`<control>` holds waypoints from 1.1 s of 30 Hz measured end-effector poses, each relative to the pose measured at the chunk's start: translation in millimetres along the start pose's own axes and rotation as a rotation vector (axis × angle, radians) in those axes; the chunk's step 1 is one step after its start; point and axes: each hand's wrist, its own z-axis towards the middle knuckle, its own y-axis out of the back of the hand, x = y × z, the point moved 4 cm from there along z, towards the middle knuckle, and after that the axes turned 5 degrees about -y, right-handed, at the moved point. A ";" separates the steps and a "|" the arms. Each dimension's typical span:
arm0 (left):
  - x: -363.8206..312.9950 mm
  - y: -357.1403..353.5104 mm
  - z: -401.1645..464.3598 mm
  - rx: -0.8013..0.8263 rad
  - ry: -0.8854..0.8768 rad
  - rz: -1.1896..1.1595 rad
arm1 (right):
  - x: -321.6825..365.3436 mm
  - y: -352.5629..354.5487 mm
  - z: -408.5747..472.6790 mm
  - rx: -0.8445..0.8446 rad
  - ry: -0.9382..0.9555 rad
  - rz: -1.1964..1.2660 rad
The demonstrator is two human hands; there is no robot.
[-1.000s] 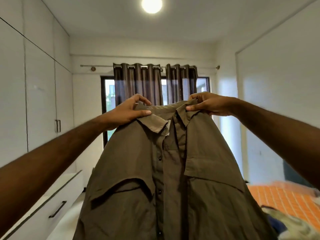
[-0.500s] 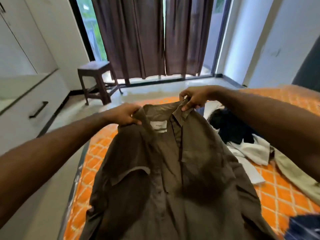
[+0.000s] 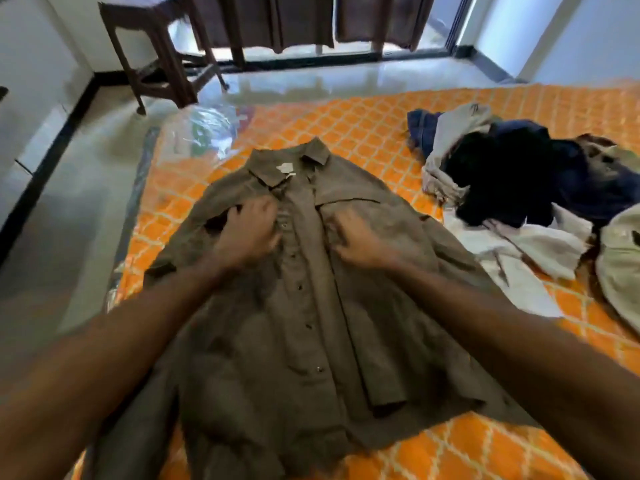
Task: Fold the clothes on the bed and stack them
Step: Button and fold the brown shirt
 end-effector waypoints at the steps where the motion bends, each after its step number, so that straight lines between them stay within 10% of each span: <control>1: -13.7 -19.8 -19.8 0.038 -0.035 -0.018 | -9.3 -23.1 -23.8 0.025 -0.001 -0.006; 7: -109.5 -50.8 -107.3 0.143 -0.274 -0.051 | -36.7 -53.3 -167.5 -0.132 -0.185 -0.167; 15: -179.1 -57.8 -123.6 0.312 -0.036 -0.531 | -48.5 -55.6 -212.3 -0.042 -0.279 -0.237; 23: -200.1 -54.4 -183.4 0.482 -0.256 -0.021 | -112.2 17.2 -235.9 -0.578 -0.643 0.946; 26: -212.2 -54.0 -197.6 0.424 -0.413 0.169 | -126.5 10.3 -254.8 -0.438 -0.653 1.022; 29: -223.0 -53.5 -205.3 0.419 -0.469 0.177 | -126.0 -15.1 -269.9 -0.104 -0.584 0.845; 33: -241.6 -50.6 -209.4 0.397 -0.533 0.215 | -129.8 -28.8 -274.4 -0.078 -0.505 0.247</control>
